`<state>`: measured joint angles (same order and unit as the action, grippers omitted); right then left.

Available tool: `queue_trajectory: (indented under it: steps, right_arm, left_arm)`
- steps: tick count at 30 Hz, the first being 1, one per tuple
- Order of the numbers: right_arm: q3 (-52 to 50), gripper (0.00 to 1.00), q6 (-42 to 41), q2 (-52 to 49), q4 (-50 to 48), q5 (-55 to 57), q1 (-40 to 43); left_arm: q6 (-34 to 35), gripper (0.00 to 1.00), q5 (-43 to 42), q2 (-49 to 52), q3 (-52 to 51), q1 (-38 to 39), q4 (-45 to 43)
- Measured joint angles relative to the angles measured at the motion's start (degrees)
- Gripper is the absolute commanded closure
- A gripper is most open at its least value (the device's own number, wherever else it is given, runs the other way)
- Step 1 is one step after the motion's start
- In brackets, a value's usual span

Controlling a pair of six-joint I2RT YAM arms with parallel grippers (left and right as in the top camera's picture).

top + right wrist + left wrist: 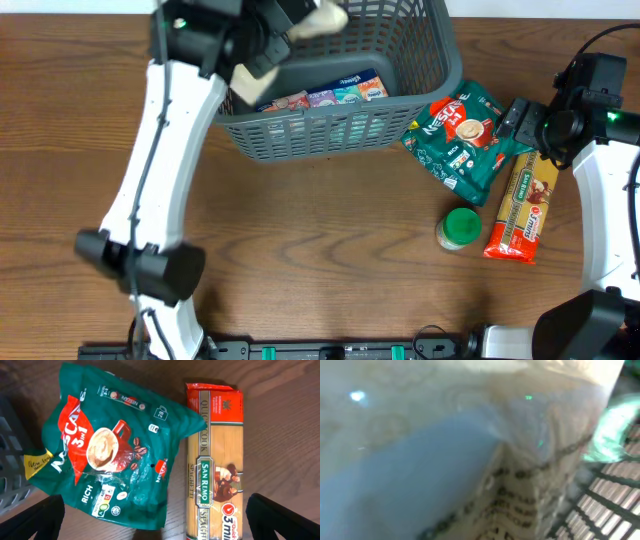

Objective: Pack container
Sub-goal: 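Lift the beige pouch over the basket and lower it inside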

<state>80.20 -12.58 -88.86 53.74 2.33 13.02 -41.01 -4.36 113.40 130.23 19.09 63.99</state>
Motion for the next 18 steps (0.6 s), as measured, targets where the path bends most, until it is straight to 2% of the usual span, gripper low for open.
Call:
queue_trajectory:
  steps: [5, 8, 9, 10, 12, 15, 17, 18]
  right_arm:
    - [0.0, 0.02, 0.0, 0.0, 0.0, 0.0, 0.0]
    - [0.0, 0.01, 0.0, 0.0, -0.3, 0.0, 0.0]
    - [0.0, 0.01, 0.0, 0.0, -0.3, 0.0, 0.0]
    - [0.0, 0.01, 0.0, 0.0, -0.3, 0.0, 0.0]
    - [0.0, 0.01, 0.0, 0.0, -0.3, 0.0, 0.0]
    - [0.0, 0.01, 0.0, 0.0, -0.1, 0.0, 0.0]
    - [0.0, 0.01, 0.0, 0.0, 0.0, 0.0, 0.0]
    - [0.0, 0.01, 0.0, 0.0, 0.2, 0.0, 0.0]
  left_arm:
    - [0.0, 0.94, -2.8, 6.8, -0.1, 0.1, 6.8]
    - [-0.2, 0.90, -3.2, 9.1, -0.1, 0.0, 9.9]
    - [-0.2, 0.84, -3.2, 9.5, -0.1, 0.0, 10.4]
    - [-0.4, 0.61, -3.2, 9.8, -0.1, 0.0, 10.8]
    - [-0.8, 0.29, -3.3, 9.9, -0.1, 0.0, 11.5]
    - [-0.9, 0.25, -3.4, 9.9, -0.1, 0.0, 12.5]
    - [-1.1, 0.14, -3.6, 9.9, -0.1, -0.3, 13.5]
    - [-1.2, 0.13, -3.6, 9.9, -0.1, -0.3, 13.5]
